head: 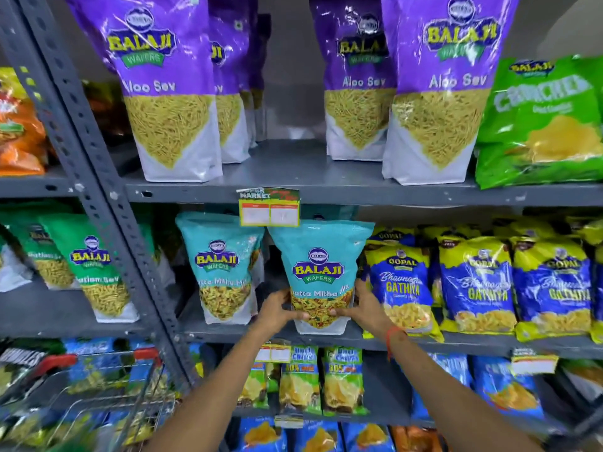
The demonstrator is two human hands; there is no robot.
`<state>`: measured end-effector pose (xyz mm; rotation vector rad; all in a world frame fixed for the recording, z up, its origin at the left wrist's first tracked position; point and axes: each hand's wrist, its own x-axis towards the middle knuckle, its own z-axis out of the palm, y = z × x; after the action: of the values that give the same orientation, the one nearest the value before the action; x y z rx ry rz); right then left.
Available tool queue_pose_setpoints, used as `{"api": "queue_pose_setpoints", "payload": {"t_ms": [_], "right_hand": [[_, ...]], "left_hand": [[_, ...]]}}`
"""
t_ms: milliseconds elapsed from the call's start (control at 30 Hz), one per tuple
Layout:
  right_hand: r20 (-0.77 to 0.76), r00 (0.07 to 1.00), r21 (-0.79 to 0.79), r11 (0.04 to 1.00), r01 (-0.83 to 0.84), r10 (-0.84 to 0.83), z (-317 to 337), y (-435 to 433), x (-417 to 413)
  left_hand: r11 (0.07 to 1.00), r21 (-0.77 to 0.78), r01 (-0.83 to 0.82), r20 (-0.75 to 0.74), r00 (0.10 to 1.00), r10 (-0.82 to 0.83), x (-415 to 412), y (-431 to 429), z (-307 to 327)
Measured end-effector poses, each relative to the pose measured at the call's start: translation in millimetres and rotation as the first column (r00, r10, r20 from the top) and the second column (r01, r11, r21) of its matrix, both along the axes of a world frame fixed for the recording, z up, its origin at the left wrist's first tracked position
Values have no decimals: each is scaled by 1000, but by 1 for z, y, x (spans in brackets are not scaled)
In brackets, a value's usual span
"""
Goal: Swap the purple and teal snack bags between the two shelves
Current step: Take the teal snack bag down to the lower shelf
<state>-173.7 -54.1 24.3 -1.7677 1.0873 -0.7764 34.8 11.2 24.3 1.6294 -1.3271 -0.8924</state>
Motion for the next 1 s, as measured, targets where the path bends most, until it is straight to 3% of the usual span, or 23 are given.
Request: {"api": "queue_pose_setpoints", "payload": {"t_ms": [267, 800, 900, 1000], "right_hand": [[-24, 999, 35, 999, 26, -25, -21, -23, 11], [11, 999, 118, 992, 51, -53, -21, -24, 10], [30, 970, -34, 970, 241, -240, -5, -11, 9], [185, 914, -271, 875, 401, -362, 24, 7, 5]], "left_hand": [[1000, 1, 23, 65, 998, -23, 8, -22, -21], [993, 100, -59, -2, 998, 60, 2, -16, -24], [983, 139, -116, 78, 991, 106, -6, -10, -11], [975, 157, -156, 307, 946, 101, -14, 2, 20]]}}
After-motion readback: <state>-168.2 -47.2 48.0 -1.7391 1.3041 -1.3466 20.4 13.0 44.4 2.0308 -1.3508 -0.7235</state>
